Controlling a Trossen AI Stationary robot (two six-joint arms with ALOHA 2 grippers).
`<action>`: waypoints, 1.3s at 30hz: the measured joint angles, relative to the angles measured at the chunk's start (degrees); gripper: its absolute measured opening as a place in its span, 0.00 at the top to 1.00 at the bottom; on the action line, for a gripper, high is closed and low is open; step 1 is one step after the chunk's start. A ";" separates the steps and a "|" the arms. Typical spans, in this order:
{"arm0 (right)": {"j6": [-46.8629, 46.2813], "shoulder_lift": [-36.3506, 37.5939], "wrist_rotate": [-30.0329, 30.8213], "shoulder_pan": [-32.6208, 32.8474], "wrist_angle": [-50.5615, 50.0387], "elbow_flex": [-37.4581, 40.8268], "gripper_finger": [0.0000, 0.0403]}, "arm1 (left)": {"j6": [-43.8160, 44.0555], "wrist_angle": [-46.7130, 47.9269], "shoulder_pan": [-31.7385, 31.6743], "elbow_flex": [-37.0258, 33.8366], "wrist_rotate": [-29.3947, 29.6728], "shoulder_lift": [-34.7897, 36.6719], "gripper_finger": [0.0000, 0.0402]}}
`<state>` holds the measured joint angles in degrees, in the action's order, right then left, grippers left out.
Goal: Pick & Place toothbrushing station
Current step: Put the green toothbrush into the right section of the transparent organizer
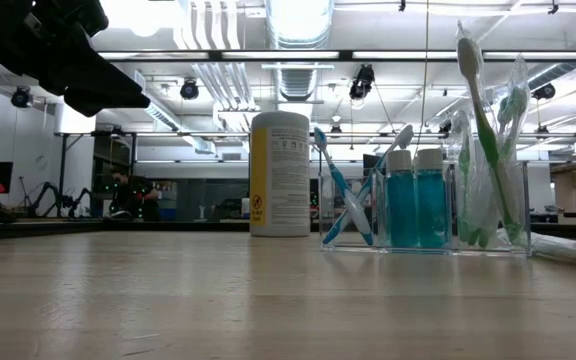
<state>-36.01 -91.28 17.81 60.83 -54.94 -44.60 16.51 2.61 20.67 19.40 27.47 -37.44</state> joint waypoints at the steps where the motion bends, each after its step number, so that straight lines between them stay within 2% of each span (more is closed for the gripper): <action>1: 0.00 -0.65 -0.35 -0.42 -0.15 0.06 0.66 | -0.01 0.00 0.00 0.01 0.02 0.01 0.61; 6: -0.26 -2.13 -1.38 -1.21 -0.48 -0.17 0.67 | 0.00 -0.02 -0.02 0.02 -0.01 0.01 0.61; 13: -0.46 0.47 -3.55 -1.30 -0.79 0.16 0.69 | 0.00 0.00 -0.02 0.02 0.00 0.01 0.61; 19: -4.90 0.91 -3.52 -1.28 -0.24 0.13 0.80 | 0.00 0.00 -0.02 -0.01 0.02 0.01 0.61; 27: -6.02 0.93 -3.52 -1.25 0.15 0.11 0.96 | 0.00 0.00 -0.02 -0.01 -0.01 0.01 0.61; 35: -7.51 1.50 -3.29 -1.25 -0.91 -0.35 0.98 | -0.01 0.00 -0.02 0.01 0.00 0.01 0.61; 39: -10.33 2.93 -2.83 -1.21 -7.07 -2.63 0.98 | 0.00 0.00 -0.01 0.01 0.01 0.01 0.61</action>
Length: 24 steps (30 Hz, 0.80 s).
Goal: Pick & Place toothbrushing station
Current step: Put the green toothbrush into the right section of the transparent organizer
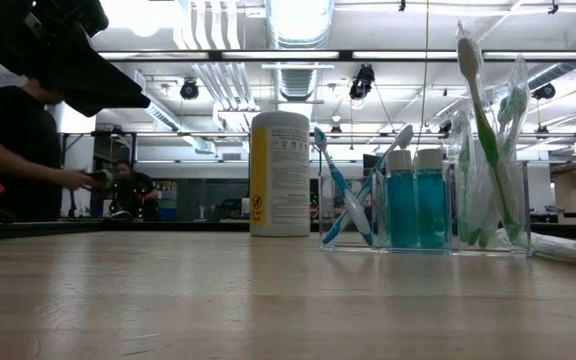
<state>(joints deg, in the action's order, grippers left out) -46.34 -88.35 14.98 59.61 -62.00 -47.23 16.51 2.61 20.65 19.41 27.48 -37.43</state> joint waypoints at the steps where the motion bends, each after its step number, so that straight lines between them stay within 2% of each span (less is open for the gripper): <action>1: -1.23 0.62 0.06 0.00 -2.33 -0.67 0.98 | 0.00 0.00 0.01 0.00 0.00 0.00 0.61; 6: -6.76 5.01 0.15 0.00 -8.74 -2.59 0.98 | 0.00 0.00 0.01 -0.01 -0.01 0.00 0.61; 13: -12.60 15.47 0.39 0.00 -9.91 -2.61 0.98 | 0.00 0.00 0.01 0.01 -0.01 0.00 0.61; 24: -21.76 33.14 7.87 0.00 -9.68 -7.69 0.98 | 0.00 0.00 0.01 0.01 -0.01 0.00 0.61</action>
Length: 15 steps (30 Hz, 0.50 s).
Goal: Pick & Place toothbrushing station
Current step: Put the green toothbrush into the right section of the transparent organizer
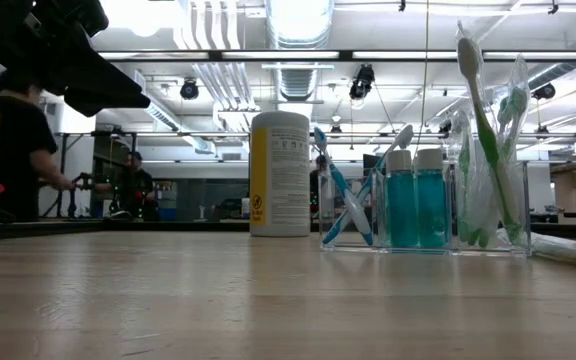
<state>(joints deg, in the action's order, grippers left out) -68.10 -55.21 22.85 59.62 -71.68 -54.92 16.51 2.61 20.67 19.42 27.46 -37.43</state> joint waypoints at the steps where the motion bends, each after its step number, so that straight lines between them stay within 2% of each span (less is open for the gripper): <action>1: -1.04 0.95 0.94 0.02 0.02 -0.47 0.98 | 0.00 0.00 -0.02 -0.02 0.02 0.00 0.61; 7: -5.93 3.71 8.07 0.00 1.31 -1.92 0.98 | 0.00 0.00 0.00 0.00 0.01 0.00 0.61; 15: 0.29 3.25 9.97 0.00 6.62 -1.94 0.98 | 0.00 0.00 0.00 0.00 0.01 0.00 0.61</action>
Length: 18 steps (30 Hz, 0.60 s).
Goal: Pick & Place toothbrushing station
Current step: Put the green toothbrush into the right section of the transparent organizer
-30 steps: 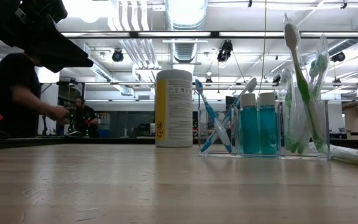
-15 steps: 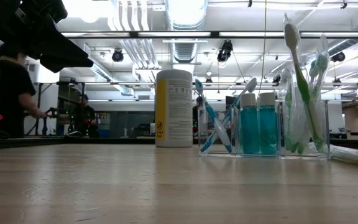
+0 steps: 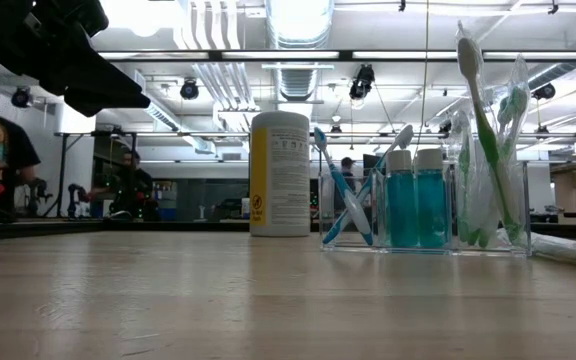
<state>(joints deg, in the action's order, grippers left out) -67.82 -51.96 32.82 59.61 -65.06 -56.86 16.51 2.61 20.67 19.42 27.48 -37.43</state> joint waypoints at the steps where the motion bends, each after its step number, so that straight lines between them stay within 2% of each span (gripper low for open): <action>1: 1.60 0.03 0.15 0.00 0.89 0.00 0.98 | 0.00 0.00 0.00 -0.02 -0.01 -0.01 0.61; 5: 6.89 0.43 0.56 -0.09 3.76 0.00 0.98 | 0.00 0.00 -0.02 -0.01 -0.01 0.00 0.61; 14: 8.63 1.01 2.37 -0.07 9.03 0.02 0.98 | -0.01 0.00 -0.01 -0.01 -0.01 0.00 0.61; 18: 6.06 1.01 5.27 -0.04 12.48 0.02 0.98 | 0.00 0.00 -0.01 0.00 0.01 0.00 0.61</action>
<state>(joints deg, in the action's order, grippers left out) -61.75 -50.96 38.09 59.57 -52.57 -56.84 16.51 2.61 20.65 19.42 27.49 -37.43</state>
